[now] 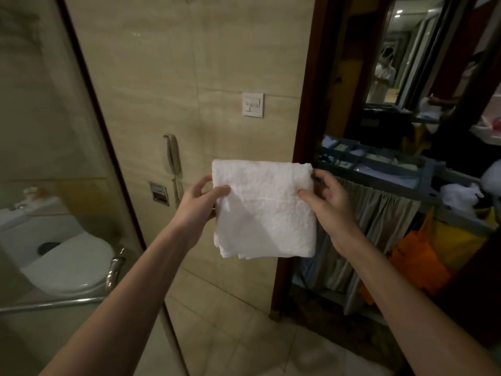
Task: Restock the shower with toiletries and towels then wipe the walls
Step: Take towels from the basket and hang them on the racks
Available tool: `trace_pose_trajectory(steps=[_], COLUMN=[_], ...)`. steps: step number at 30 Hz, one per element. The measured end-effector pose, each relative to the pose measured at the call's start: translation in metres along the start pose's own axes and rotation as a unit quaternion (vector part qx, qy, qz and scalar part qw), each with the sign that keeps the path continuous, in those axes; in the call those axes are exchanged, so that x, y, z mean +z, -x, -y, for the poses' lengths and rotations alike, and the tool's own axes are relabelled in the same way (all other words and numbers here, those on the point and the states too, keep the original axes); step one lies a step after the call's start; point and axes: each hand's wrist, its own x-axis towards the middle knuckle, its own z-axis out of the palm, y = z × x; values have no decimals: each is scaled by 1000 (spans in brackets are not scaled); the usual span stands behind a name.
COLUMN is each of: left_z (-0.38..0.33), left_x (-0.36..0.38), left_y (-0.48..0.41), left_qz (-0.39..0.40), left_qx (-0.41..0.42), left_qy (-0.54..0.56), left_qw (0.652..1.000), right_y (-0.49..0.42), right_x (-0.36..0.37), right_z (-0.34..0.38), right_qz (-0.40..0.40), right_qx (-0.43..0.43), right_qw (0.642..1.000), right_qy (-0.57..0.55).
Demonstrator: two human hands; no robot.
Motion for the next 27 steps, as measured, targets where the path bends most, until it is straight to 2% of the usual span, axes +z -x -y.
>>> trace_pose_trajectory(steps=[7,13,19,27], left_z=[9,16,-2,-1], left_x=[-5,-25,-59,-127], left_y=[-111,-212,-286,-329], left_qz=[-42,-84,-136,-280], left_qx=[30,22,41,52], left_qy=[-9,44,29,32], left_qw=[999,995,989,958], right_y=[-119,-221,-312,-384], right_x=[26,75,136,247], right_z=[-33,-57,-65,-79], right_qz=[38,72,102,187], right_qx=[-8,-24,-41,-55], right_qw=[999,997,994,979], right_qy=[-1,3,-4,-56])
